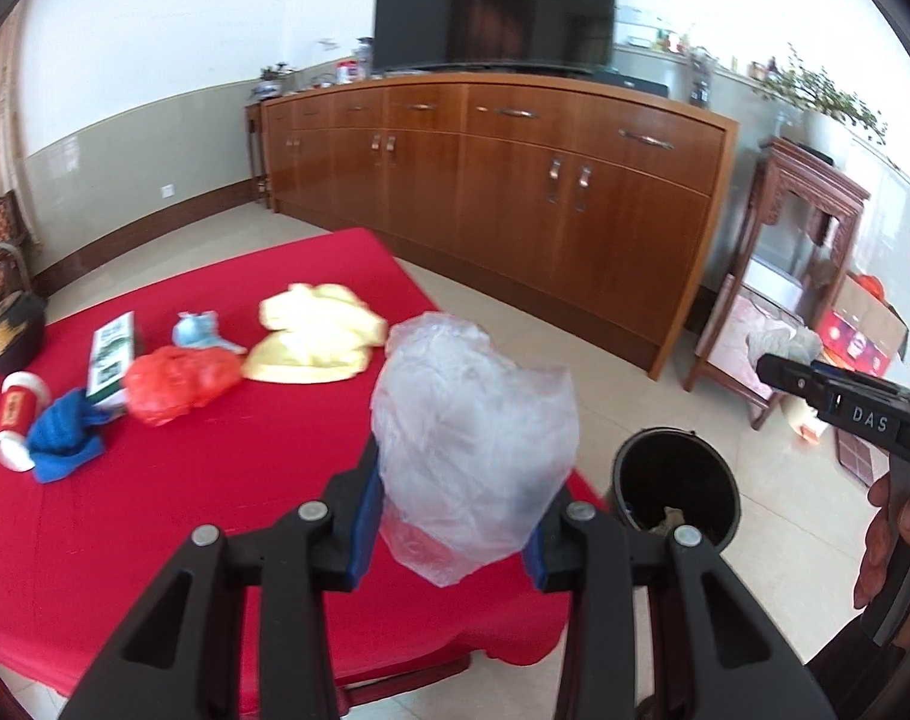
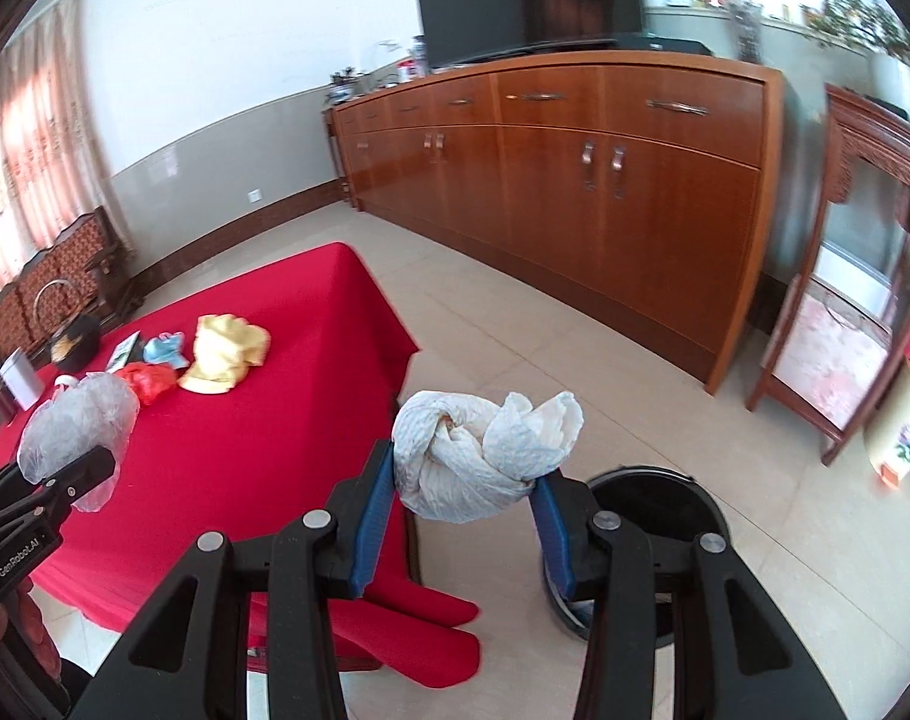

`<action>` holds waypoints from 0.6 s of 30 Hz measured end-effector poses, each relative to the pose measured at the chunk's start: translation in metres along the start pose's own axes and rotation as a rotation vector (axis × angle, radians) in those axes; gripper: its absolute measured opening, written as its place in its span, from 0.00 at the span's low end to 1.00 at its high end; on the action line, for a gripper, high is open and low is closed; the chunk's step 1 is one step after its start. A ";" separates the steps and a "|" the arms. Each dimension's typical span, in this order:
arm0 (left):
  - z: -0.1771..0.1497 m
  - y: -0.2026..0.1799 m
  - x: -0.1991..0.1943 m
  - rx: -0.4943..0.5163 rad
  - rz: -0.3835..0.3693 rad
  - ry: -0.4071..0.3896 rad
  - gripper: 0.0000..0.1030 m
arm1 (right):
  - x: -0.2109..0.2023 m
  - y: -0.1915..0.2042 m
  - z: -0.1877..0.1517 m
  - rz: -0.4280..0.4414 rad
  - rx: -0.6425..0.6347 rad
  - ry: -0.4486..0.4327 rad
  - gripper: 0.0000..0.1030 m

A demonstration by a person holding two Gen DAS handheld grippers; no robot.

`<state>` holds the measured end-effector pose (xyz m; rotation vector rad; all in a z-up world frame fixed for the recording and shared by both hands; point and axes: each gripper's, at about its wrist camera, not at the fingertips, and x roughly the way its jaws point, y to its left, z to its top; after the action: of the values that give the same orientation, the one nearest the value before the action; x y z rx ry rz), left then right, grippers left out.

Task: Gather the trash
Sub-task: 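Carry the plastic bag and white cloth over the black bin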

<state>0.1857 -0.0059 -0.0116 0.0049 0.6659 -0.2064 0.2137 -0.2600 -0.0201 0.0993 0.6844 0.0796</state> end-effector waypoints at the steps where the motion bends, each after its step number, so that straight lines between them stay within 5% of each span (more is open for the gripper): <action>1: 0.001 -0.008 0.004 0.010 -0.012 0.002 0.39 | -0.001 -0.006 -0.001 -0.007 0.005 0.000 0.45; 18: 0.002 -0.117 0.055 0.131 -0.175 0.071 0.39 | -0.012 -0.115 -0.026 -0.131 0.076 0.035 0.45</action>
<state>0.2066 -0.1312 -0.0369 0.0803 0.7230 -0.4194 0.1932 -0.3735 -0.0461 0.1263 0.7276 -0.0709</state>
